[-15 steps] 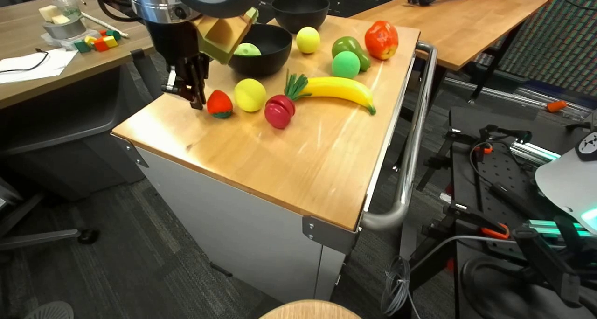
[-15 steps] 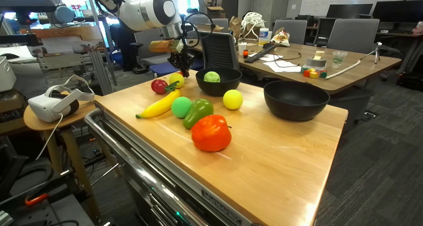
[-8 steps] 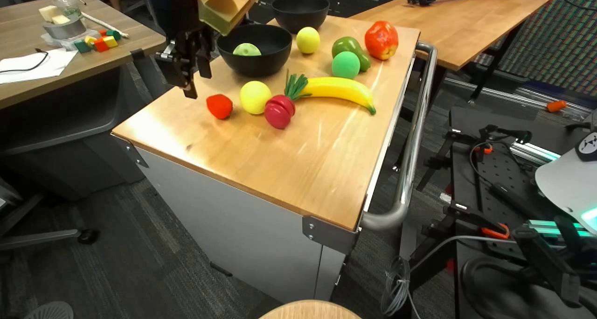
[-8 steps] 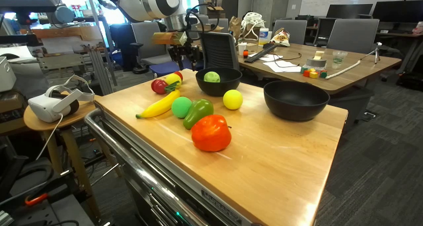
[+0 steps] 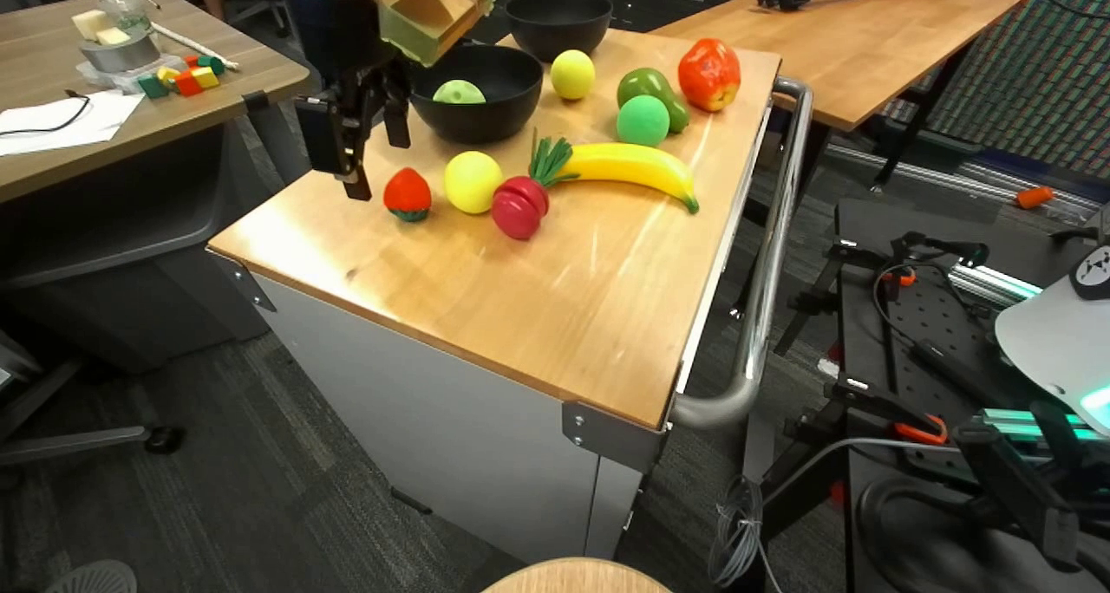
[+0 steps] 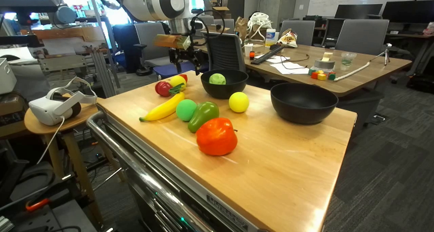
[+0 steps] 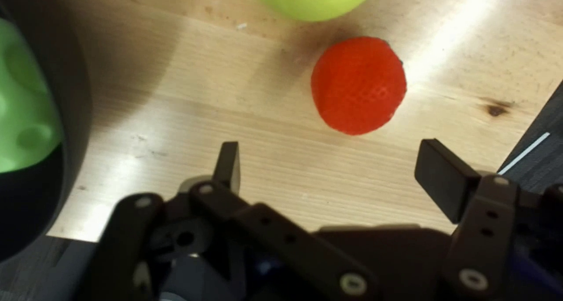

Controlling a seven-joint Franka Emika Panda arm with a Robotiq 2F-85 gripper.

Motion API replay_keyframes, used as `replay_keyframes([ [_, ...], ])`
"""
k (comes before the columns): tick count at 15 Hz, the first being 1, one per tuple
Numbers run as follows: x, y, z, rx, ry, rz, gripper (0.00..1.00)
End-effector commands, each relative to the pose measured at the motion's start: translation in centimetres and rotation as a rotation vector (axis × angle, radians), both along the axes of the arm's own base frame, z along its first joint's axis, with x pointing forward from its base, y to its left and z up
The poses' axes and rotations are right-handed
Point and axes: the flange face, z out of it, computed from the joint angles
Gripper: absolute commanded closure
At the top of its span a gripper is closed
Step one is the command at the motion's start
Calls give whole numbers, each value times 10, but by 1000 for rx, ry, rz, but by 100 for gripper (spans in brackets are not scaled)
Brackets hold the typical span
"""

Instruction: Place the fruits and vegetables inside the two black bowls

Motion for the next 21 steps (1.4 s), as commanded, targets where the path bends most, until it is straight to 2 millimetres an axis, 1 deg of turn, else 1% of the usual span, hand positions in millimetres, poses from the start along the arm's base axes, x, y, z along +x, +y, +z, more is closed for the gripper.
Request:
replay_keyframes([
  [1, -4, 8, -2, 37, 44, 29, 0],
  [8, -15, 10, -15, -4, 112, 50, 0],
  [9, -15, 10, -17, -5, 119, 49, 16],
  [10, -16, 10, -18, -7, 122, 49, 26],
  [14, -17, 8, -20, -19, 118, 43, 58],
  [15, -16, 7, -19, -19, 115, 40, 65],
  [16, -15, 5, -14, -15, 109, 35, 74],
  [17, -14, 4, -9, -14, 99, 34, 75],
  [18, -14, -1, 5, -16, 84, 34, 75],
  [19, -12, -7, 20, -21, 62, 29, 75],
  [21, -11, -22, 61, -54, 3, 29, 75],
])
